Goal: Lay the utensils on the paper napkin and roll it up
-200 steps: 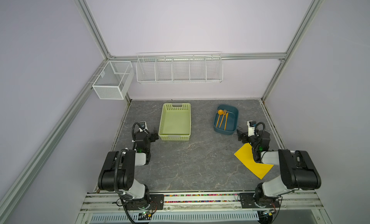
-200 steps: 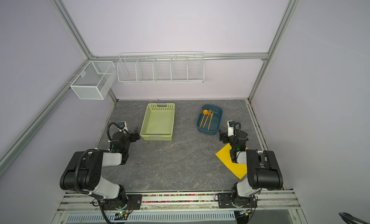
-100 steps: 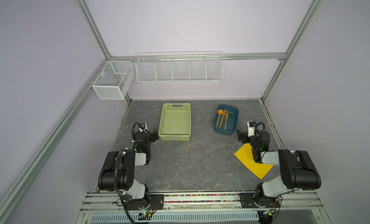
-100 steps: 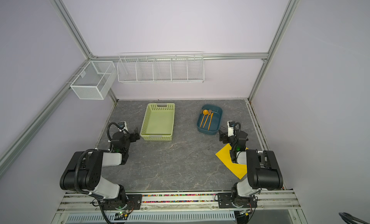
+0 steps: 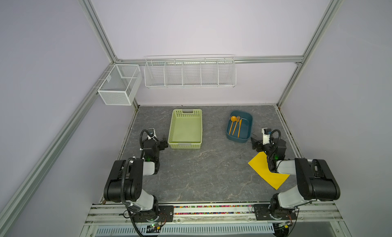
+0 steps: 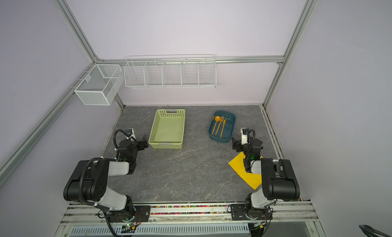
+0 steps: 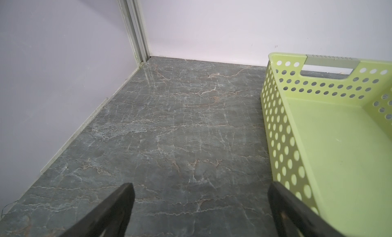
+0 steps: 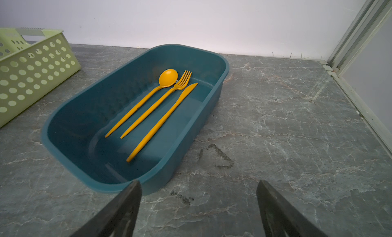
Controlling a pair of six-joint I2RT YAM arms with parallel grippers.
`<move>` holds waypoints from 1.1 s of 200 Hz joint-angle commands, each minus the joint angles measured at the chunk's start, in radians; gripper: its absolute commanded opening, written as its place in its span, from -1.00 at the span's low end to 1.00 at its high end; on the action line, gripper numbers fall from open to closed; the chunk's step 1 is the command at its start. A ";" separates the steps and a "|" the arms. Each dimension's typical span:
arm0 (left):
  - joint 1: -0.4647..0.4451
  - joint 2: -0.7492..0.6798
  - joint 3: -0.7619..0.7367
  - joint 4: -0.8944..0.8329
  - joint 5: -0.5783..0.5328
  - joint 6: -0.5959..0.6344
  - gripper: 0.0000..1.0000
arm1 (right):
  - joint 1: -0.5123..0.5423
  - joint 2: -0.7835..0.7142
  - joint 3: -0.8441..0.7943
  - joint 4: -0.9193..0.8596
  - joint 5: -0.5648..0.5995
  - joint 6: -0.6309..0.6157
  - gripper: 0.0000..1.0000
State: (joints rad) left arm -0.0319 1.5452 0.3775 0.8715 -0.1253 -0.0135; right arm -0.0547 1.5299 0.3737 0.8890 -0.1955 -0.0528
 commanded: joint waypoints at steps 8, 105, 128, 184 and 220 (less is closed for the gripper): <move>0.002 0.004 0.016 0.028 0.007 0.013 0.99 | 0.025 -0.016 -0.015 0.024 0.101 -0.015 0.76; -0.011 -0.423 0.198 -0.655 -0.091 -0.201 0.98 | 0.126 -0.417 0.195 -0.806 0.200 0.157 0.82; -0.017 -0.506 0.260 -0.826 0.028 -0.289 0.97 | 0.141 -0.482 0.234 -1.010 0.160 0.268 0.90; -0.022 -0.541 0.475 -1.295 0.244 -0.298 0.93 | 0.145 -0.533 0.250 -1.354 0.064 0.475 0.94; -0.022 -0.516 0.537 -1.386 0.290 -0.161 0.92 | 0.145 -0.527 0.209 -1.401 -0.035 0.527 0.92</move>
State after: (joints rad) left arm -0.0517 1.0149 0.8787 -0.3668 0.0956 -0.2691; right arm 0.0868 1.0008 0.6090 -0.4175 -0.1402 0.3904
